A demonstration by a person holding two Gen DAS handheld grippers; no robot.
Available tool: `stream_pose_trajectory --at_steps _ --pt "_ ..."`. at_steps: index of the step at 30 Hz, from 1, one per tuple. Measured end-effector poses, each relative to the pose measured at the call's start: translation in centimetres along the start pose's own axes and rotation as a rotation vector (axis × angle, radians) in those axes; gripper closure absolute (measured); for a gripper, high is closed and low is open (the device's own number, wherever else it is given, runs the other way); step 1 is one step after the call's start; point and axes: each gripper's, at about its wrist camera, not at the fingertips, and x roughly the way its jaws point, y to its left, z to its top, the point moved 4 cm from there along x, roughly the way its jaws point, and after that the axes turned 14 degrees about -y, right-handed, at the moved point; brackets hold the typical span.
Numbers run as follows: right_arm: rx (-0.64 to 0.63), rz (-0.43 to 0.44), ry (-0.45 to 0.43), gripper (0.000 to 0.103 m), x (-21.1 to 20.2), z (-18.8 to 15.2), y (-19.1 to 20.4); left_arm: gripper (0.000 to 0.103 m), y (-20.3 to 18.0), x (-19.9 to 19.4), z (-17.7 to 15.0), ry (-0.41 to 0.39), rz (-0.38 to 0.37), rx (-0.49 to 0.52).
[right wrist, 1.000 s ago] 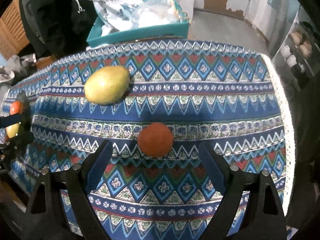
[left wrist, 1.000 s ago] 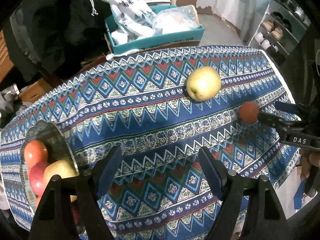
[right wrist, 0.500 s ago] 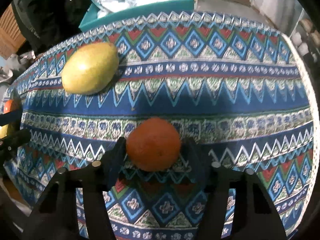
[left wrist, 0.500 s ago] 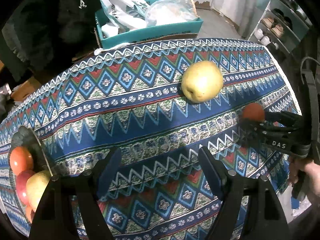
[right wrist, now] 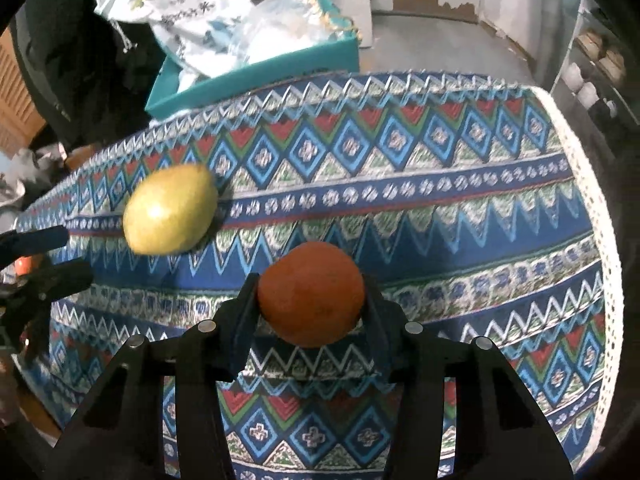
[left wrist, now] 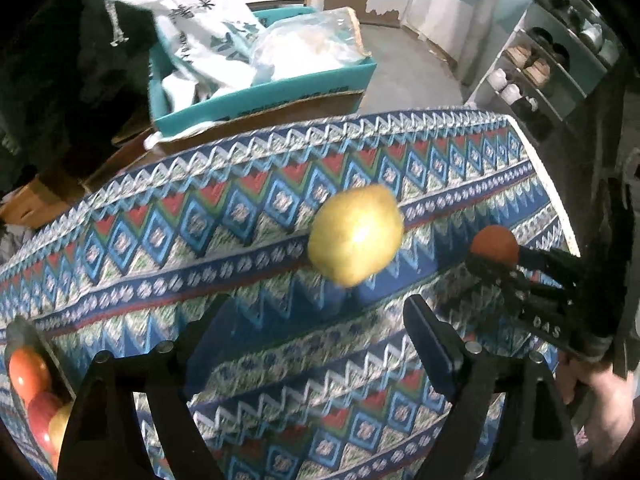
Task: Organize fruits
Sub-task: 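Grasp the small orange with the right gripper while the left gripper grasps the yellow pear, then carry the yellow pear over the glass plate while the right tool carries the small orange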
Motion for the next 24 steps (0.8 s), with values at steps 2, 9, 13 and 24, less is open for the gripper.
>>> stream_pose_trajectory --at_steps 2,9,13,24 --pt "0.001 -0.006 -0.011 0.055 -0.4 0.5 -0.3 0.016 -0.4 0.7 0.6 -0.002 -0.008 0.015" --pt "-0.014 -0.023 -0.016 0.055 -0.2 1.0 -0.4 0.016 -2.4 3.8 1.6 0.028 0.002 0.111" --pt "-0.008 -0.027 -0.002 0.055 0.5 0.6 -0.6 0.016 -3.1 5.4 1.4 0.054 0.006 0.133" --pt "0.005 -0.032 0.013 0.055 1.2 -0.1 -1.0 0.016 -1.9 8.6 0.7 0.086 -0.011 0.056"
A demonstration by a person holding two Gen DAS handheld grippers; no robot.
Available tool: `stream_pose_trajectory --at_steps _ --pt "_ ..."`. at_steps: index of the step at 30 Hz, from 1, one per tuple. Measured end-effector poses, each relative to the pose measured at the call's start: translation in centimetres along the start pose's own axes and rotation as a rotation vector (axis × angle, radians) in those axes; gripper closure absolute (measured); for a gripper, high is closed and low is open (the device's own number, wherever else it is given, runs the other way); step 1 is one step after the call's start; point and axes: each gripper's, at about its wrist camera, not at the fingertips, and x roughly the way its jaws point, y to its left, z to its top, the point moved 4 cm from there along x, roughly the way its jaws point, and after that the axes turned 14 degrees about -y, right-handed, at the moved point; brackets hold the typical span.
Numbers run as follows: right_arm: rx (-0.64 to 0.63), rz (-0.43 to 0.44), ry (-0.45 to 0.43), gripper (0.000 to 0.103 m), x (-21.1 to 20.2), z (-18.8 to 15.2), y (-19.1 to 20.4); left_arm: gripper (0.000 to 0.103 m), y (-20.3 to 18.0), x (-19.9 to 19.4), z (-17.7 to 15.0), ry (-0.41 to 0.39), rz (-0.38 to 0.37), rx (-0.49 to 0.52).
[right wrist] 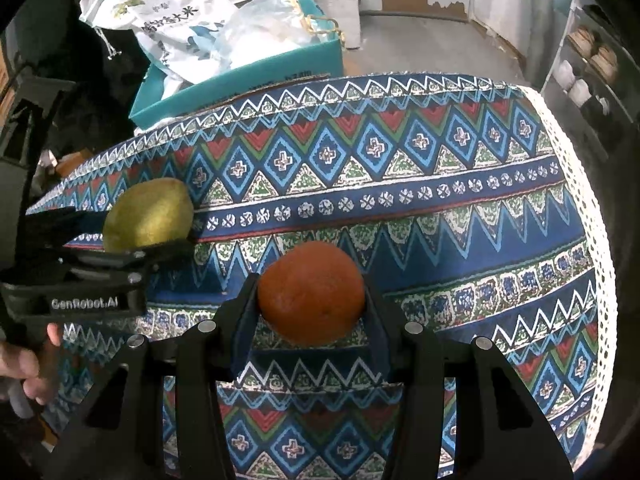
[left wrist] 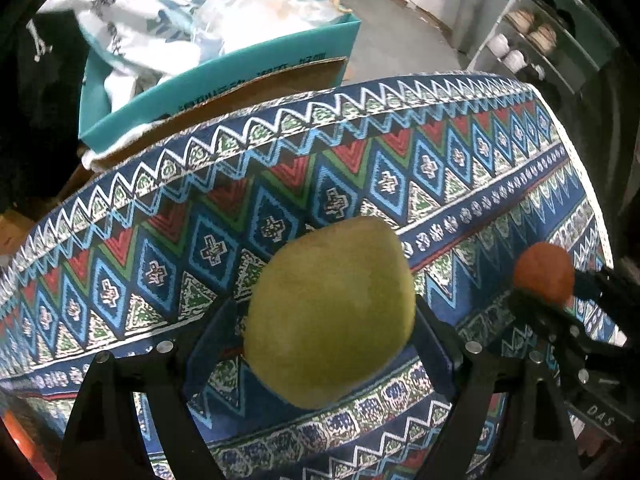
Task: Organize fruits
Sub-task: 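Carry the yellow pear over the glass plate while the right tool carries the small orange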
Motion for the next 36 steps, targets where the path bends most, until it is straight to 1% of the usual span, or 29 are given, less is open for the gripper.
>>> stream_pose_trajectory --at_steps 1,2,3,4,5,6,10,15,24,27,36 --pt "0.001 0.001 0.001 0.055 0.0 0.0 0.0 0.016 0.1 -0.1 0.1 -0.014 -0.004 -0.007" --pt "-0.001 0.002 0.001 0.055 0.0 0.0 0.1 0.02 0.3 -0.2 0.2 -0.023 -0.011 -0.014" --pt "-0.004 0.001 0.001 0.055 0.0 0.0 0.2 0.022 0.3 -0.3 0.2 -0.029 -0.021 -0.021" --pt "-0.005 0.001 0.0 0.055 0.0 0.0 0.2 0.026 0.3 -0.4 0.2 -0.034 -0.038 -0.021" --pt "-0.005 0.001 0.0 0.055 0.0 0.0 0.3 0.032 0.2 -0.5 0.2 -0.036 -0.053 -0.018" --pt "-0.004 0.002 -0.001 0.055 -0.1 0.1 0.3 0.032 0.3 -0.7 0.2 -0.036 -0.058 -0.013" --pt "-0.004 0.002 -0.006 0.055 -0.4 0.3 0.6 0.033 -0.4 -0.8 0.0 -0.041 -0.034 0.014" --pt "-0.018 0.012 -0.014 0.055 -1.0 0.4 1.4 0.033 -0.4 -1.5 -1.1 -0.031 -0.028 0.004" --pt "-0.032 0.03 -0.036 0.055 -2.4 0.7 2.5 0.033 0.1 -3.5 -2.5 -0.046 -0.005 0.0" --pt "-0.038 0.039 -0.043 0.055 -2.9 0.9 3.0 0.033 0.1 -4.5 -2.6 -0.047 0.004 0.01" --pt "-0.067 0.073 -0.072 0.055 -4.5 1.5 5.1 0.033 1.6 -8.8 -2.3 -0.094 0.043 0.009"
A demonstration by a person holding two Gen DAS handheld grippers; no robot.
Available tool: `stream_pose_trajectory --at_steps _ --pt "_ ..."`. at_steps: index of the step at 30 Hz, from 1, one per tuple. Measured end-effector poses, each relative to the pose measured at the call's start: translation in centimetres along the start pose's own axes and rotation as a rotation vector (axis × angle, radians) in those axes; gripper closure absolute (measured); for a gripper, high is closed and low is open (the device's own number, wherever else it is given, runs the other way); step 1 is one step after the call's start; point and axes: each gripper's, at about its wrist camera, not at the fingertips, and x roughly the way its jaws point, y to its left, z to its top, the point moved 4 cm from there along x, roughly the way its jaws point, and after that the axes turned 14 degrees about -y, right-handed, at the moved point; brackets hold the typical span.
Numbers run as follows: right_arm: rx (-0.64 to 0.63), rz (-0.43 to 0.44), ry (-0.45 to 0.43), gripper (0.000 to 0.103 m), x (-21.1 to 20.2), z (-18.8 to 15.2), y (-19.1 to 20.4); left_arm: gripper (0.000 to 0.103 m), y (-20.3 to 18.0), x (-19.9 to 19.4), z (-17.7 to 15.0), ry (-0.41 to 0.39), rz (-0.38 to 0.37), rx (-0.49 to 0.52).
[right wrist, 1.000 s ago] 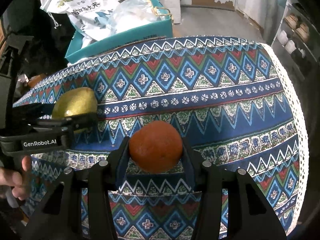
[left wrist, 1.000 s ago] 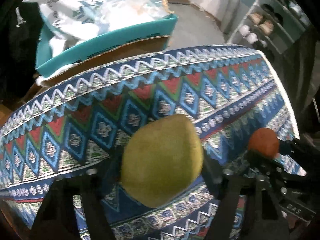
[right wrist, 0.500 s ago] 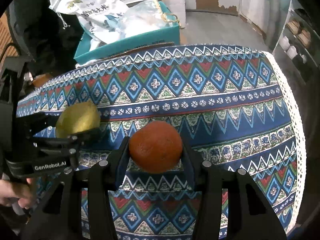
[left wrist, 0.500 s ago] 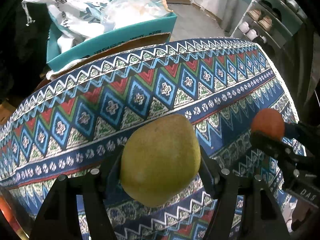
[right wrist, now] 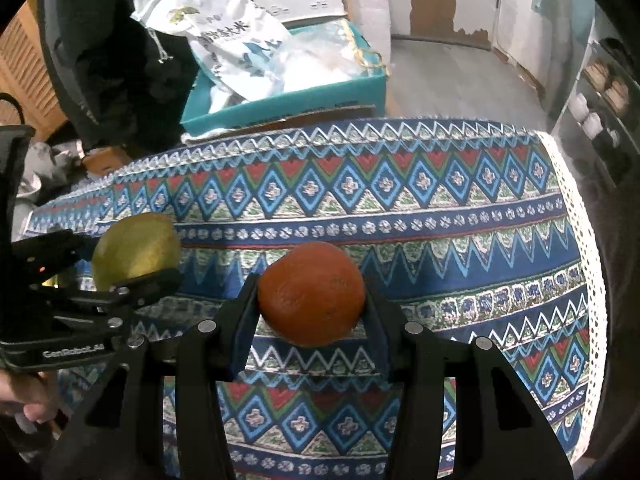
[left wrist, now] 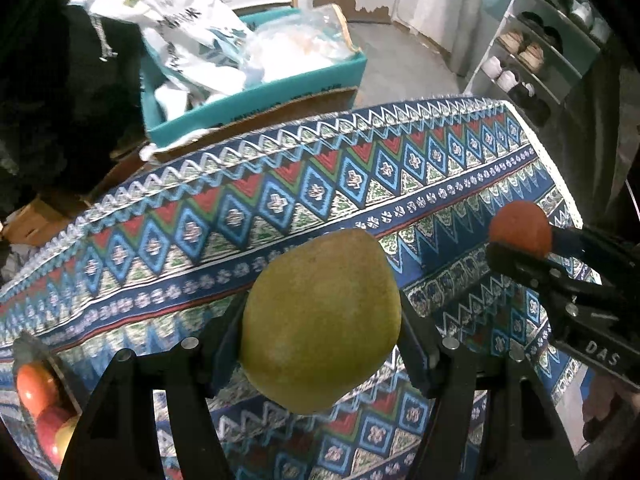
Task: Organize fruits
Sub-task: 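Carry the yellow pear over the glass plate while the right tool carries the small orange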
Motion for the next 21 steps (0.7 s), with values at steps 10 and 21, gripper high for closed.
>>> stream_pose_trajectory --at_steps 10,21 --pt "-0.047 0.046 -0.042 0.055 -1.8 1.7 3.8 0.033 1.8 -5.6 0.2 -0.053 0.025 -0.007" --pt "-0.108 0.141 -0.082 0.055 -3.2 3.3 10.4 0.033 5.7 -10.2 -1.3 -0.088 0.071 -0.06"
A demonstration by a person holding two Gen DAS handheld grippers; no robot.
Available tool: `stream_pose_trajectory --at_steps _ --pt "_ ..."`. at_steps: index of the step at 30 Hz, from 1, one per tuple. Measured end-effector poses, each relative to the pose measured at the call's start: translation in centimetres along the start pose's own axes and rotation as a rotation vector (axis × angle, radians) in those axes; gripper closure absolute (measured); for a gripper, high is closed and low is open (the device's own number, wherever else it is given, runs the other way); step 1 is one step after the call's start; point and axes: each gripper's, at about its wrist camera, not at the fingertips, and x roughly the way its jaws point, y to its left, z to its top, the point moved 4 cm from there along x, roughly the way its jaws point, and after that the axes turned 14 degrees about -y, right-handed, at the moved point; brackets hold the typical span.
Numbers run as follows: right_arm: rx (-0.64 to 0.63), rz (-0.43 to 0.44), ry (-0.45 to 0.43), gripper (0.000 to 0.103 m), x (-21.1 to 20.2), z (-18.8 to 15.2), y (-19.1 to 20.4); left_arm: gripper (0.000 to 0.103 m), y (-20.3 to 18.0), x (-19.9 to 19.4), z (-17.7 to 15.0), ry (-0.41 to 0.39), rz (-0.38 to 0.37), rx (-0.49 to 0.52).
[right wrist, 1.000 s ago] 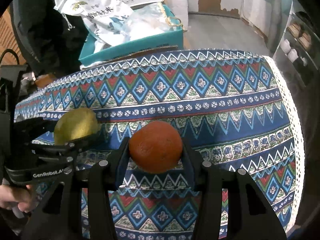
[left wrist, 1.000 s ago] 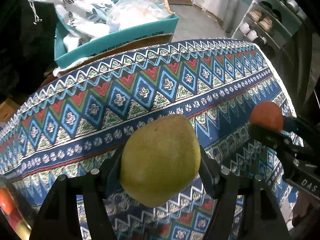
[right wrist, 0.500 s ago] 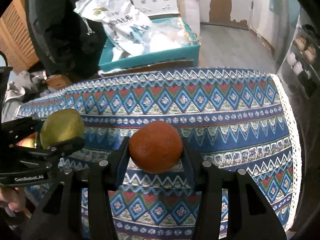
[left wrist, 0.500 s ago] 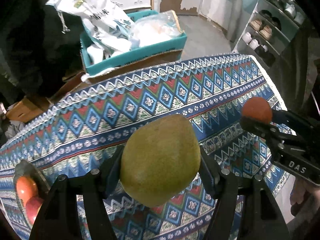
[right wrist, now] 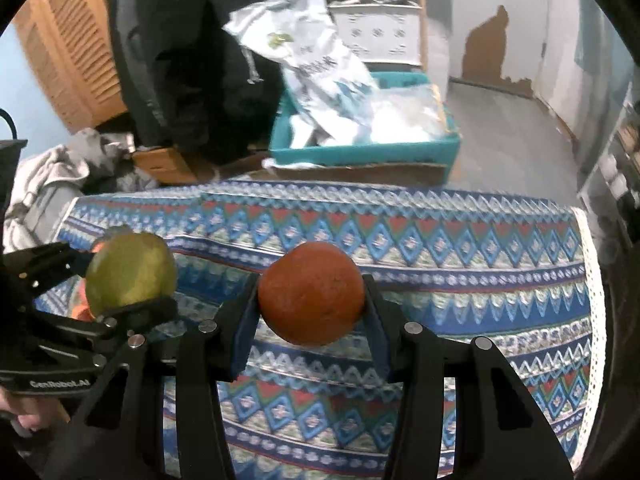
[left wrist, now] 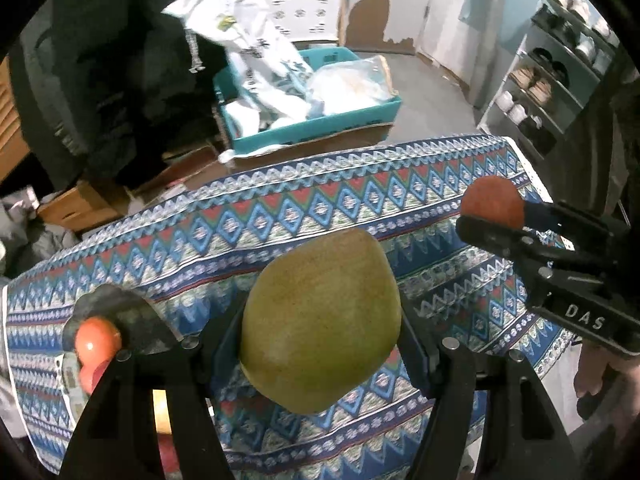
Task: Organize fruits
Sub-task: 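Carry the yellow pear over the glass plate while the right tool carries the small orange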
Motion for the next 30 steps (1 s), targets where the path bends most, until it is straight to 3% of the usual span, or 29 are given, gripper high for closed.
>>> stream_pose_trajectory --at_steps 14,30 --pt "-0.075 0.091 -0.022 0.055 1.3 2.6 8.5 0.033 8.6 -3.7 -2.1 -0.063 0.091 -0.123" --pt "-0.142 0.151 0.023 0.055 5.2 2.6 15.2 0.033 16.3 -1.1 -4.0 -0.023 0.157 -0.27"
